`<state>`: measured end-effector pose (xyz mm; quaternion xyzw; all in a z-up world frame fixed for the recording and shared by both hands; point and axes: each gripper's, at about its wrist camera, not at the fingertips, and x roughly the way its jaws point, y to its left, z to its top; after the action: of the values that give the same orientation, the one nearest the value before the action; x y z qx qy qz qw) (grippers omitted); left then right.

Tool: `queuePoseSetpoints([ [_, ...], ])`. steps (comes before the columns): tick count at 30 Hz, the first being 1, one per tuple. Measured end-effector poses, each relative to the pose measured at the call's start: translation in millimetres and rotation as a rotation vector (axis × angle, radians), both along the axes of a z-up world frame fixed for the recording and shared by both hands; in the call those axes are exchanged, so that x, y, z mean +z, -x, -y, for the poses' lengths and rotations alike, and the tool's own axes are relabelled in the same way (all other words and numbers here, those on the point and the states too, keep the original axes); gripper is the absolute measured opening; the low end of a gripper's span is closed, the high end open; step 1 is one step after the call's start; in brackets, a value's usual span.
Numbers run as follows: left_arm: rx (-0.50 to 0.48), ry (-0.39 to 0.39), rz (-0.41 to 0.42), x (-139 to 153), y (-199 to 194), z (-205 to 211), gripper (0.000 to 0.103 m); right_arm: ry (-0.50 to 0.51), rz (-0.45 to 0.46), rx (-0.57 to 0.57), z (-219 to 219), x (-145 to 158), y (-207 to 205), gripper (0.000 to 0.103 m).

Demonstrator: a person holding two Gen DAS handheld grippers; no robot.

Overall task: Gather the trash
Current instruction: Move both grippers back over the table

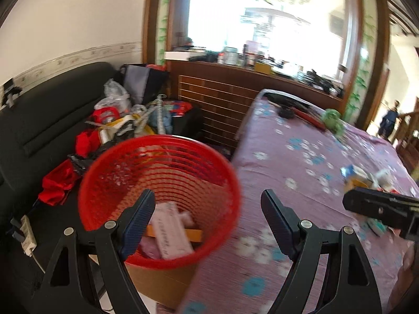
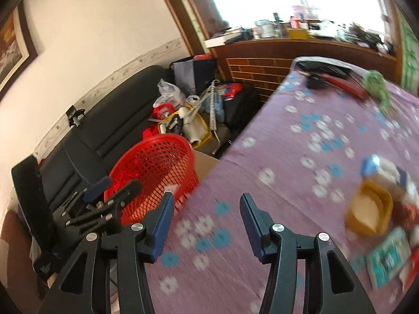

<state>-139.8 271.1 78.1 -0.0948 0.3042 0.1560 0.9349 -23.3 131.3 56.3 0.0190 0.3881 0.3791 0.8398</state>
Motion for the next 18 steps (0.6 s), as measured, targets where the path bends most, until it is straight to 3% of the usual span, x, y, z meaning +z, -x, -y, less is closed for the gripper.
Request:
queuePoseSetpoints([
  [10,-0.204,-0.058,-0.056,-2,-27,99,0.082,-0.015,0.036,-0.202,124,-1,26,0.056],
  [18,-0.351,-0.052,-0.15,-4,-73,161,0.082,-0.078,-0.029,-0.48,240,-8,15,0.056],
])
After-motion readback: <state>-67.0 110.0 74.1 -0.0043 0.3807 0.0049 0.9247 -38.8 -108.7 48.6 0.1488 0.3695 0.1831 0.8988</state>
